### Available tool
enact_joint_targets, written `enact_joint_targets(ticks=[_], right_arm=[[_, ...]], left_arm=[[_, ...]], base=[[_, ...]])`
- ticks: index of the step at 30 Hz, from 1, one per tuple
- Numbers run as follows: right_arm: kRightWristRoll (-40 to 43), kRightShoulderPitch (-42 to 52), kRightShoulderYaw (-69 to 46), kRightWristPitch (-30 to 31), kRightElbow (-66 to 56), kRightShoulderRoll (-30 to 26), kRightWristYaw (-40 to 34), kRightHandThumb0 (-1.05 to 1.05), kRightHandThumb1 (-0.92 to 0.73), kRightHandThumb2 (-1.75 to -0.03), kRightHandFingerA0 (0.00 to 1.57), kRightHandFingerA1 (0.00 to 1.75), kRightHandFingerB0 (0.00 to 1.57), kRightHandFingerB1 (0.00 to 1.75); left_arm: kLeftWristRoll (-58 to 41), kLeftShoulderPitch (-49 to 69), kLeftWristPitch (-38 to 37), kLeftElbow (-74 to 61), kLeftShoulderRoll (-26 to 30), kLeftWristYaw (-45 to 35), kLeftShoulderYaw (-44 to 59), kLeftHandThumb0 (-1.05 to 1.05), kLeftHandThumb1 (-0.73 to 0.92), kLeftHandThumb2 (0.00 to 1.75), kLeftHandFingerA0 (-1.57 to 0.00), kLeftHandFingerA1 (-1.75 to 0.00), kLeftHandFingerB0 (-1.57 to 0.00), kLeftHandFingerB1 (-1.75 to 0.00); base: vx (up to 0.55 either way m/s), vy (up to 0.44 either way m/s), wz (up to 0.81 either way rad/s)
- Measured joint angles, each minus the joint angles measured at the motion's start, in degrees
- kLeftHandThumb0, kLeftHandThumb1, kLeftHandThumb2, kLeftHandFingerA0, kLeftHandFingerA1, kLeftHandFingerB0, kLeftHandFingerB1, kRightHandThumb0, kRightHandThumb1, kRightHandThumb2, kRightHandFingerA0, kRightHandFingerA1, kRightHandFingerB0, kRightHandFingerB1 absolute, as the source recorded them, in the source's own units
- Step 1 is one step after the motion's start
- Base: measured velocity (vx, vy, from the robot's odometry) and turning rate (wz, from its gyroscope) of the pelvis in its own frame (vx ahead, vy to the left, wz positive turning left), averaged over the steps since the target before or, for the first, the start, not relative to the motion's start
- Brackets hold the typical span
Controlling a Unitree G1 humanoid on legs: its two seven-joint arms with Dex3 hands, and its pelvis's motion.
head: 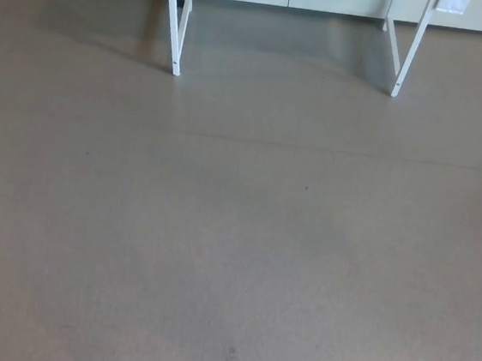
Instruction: The robot walks towards a desk on which a file tray is kept in the middle and a toilet paper roll is kept on its right. The robot uses its right hand to hook on finger in the gap of the roll and grabs it, lifts it and places it on the tray.
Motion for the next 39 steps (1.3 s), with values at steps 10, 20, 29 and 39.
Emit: enact_joint_targets(ticks=[10, 20, 29, 39], right_arm=[[-1.6, -0.8, 1.2, -2.7, 1.4, -0.4, -1.2, -0.60, -0.77, -0.63, 0.66, 0.51, 0.24, 0.31], [-2.0, -1.0, 1.2, -3.9, 2.1, -0.5, -1.5, -0.60, -0.77, -0.63, 0.66, 0.51, 0.24, 0.31], [-2.1, -1.1, 1.2, -4.2, 2.4, -0.5, -1.6, -0.60, -0.77, -0.63, 0.66, 0.51, 0.24, 0.31], [-2.2, -1.2, 1.2, -4.4, 2.6, -0.9, -1.8, -0.60, -0.77, -0.63, 0.66, 0.51, 0.24, 0.31]], left_arm=[[-0.9, -0.1, 0.0, 0.3, 0.1, -3.9, 0.4, -0.39, 0.52, 1.09, 0.00, -0.48, 0.00, -0.48], [-1.0, -0.1, 0.0, 0.3, 0.1, -4.8, 0.6, -0.40, 0.50, 1.08, -0.01, -0.49, -0.01, -0.49], [-1.0, -0.2, 0.0, 0.4, 0.1, -4.9, 0.7, -0.39, 0.52, 1.08, 0.00, -0.48, 0.00, -0.48], [-1.2, -0.4, 0.0, 0.3, 0.5, -5.4, 1.0, -0.39, 0.52, 1.09, 0.00, -0.48, 0.00, -0.48]], base=[[0.00, 0.000, 0.00], [0.00, 0.000, 0.00], [0.00, 0.000, 0.00], [-0.01, -0.007, 0.07]])
